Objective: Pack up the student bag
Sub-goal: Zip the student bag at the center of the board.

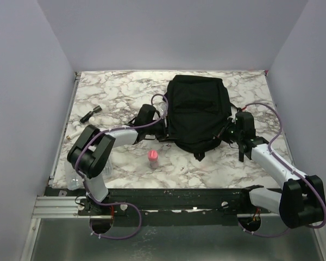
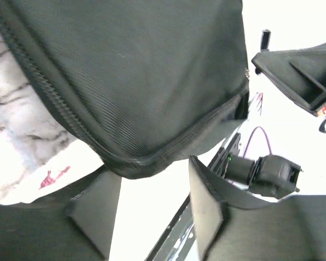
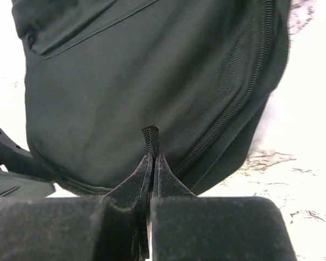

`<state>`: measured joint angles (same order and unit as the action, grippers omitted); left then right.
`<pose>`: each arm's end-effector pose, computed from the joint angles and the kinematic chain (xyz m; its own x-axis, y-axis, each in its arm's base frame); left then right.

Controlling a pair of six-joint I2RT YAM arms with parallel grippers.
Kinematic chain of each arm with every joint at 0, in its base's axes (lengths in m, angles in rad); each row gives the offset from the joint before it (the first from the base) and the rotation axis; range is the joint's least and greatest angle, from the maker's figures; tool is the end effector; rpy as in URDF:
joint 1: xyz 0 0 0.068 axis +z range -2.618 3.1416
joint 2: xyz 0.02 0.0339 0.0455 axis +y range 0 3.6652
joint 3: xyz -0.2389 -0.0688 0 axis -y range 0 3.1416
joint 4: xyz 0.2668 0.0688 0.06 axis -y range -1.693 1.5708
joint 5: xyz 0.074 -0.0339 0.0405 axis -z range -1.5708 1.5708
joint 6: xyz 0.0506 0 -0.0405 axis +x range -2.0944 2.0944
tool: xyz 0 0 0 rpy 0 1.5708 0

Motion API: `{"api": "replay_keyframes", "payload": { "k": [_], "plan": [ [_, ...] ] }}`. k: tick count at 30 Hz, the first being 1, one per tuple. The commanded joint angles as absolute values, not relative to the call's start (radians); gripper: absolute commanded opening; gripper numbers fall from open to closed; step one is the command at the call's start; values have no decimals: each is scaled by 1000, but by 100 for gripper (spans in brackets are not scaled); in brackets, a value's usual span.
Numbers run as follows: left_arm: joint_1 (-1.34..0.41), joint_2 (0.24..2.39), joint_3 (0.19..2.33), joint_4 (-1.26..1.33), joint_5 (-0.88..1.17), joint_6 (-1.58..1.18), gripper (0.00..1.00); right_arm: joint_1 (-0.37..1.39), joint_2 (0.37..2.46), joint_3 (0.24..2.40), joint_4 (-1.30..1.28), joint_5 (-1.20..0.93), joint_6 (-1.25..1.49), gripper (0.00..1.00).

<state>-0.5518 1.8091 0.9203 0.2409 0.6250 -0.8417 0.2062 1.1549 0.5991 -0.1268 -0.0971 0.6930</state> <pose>0.3105 -0.2259 0.1069 -0.9557 -0.1219 -0.2678 0.1646 0.5331 -0.8299 0.2714 0.0618 0.1638 -0.6522 0.5132 -0.5579 0.1810 0.8201 0.5428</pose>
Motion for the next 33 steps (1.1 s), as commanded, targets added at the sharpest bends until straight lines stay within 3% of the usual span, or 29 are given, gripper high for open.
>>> {"api": "replay_keyframes", "payload": {
  "k": [1,9,19,33],
  "plan": [
    [-553,1645,883,247,705,-724,58,205,1143,603,-32,-272,597,1],
    [-631,1614,931,246,723,-978,63,205,1212,608,-24,-436,624,0],
    [-695,1844,1132,256,730,-1513,55,206,1178,561,44,-435,565,1],
    [-696,2024,1232,261,740,-1752,61,204,1167,527,110,-498,541,7]
  ]
}}
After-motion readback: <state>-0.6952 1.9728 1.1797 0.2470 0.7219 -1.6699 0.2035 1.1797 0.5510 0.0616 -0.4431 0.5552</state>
